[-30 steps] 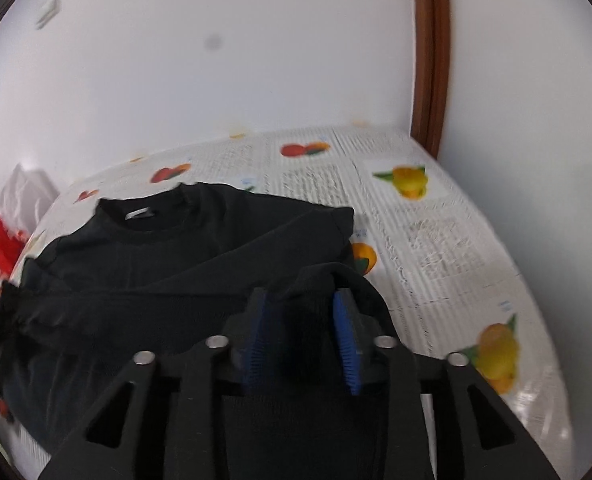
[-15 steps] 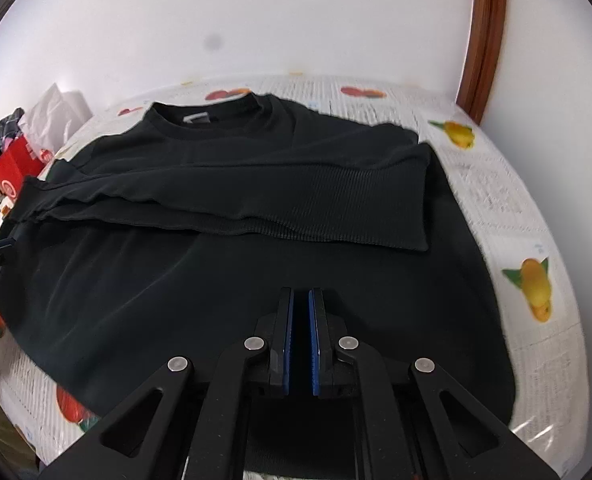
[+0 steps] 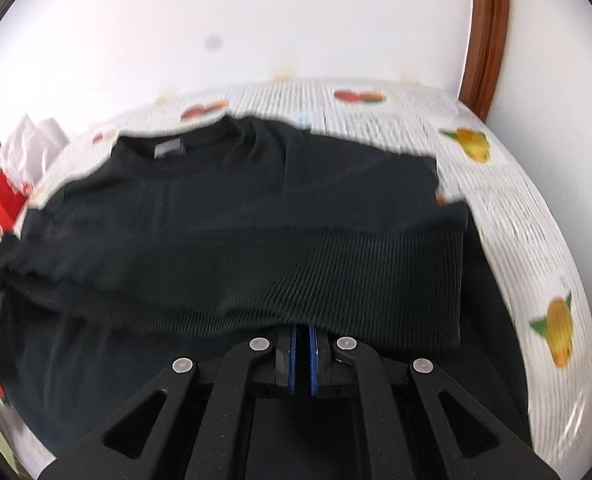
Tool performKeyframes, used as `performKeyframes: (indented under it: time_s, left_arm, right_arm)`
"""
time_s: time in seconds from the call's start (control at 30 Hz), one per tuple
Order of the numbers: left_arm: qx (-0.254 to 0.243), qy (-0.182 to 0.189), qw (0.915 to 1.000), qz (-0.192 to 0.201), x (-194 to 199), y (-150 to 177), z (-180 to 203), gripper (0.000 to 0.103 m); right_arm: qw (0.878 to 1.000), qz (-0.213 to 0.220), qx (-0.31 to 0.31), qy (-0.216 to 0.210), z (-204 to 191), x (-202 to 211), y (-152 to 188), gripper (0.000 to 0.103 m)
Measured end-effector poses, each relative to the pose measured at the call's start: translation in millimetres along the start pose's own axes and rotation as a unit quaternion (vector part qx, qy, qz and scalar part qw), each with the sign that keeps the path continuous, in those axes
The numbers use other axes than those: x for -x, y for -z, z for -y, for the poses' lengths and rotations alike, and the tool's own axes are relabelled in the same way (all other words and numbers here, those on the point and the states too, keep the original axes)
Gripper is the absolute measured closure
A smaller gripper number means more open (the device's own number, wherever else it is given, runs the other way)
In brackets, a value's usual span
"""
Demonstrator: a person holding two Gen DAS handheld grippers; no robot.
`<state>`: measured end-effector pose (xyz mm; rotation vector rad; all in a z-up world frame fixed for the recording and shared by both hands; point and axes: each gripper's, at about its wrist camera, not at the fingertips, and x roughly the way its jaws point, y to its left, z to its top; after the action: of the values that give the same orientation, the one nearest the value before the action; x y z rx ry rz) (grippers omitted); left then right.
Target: Fold small clothes
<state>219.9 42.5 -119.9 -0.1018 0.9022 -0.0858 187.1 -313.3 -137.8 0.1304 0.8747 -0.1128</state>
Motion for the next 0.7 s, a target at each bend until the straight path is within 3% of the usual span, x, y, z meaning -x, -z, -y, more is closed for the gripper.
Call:
performKeyframes:
  time_s: [0.17,0.37,0.5,0.7]
  left_arm:
    - [0.006,0.000,0.9999,0.008,-21,-28,-5,0.081]
    - [0.019,0.003,0.9997,0.014,-24,-43,-21,0.081]
    - [0.014,-0.004,0.9998,0.016,-20,-43,-35,0.075]
    - [-0.016,-0.019,0.9997,0.008,-32,-50,-37,0.075]
  right_arm:
    - [1.000,0.016,-0.019,-0.016,8,-19,-37,0.097]
    - [0.999,0.048,0.005,0.008,18,-15,-58,0.094]
    - [0.998,0.047,0.024,0.024,33,-21,-61,0.057]
    - [0.999,0.022,0.030,0.028,39,-44,-68,0.056]
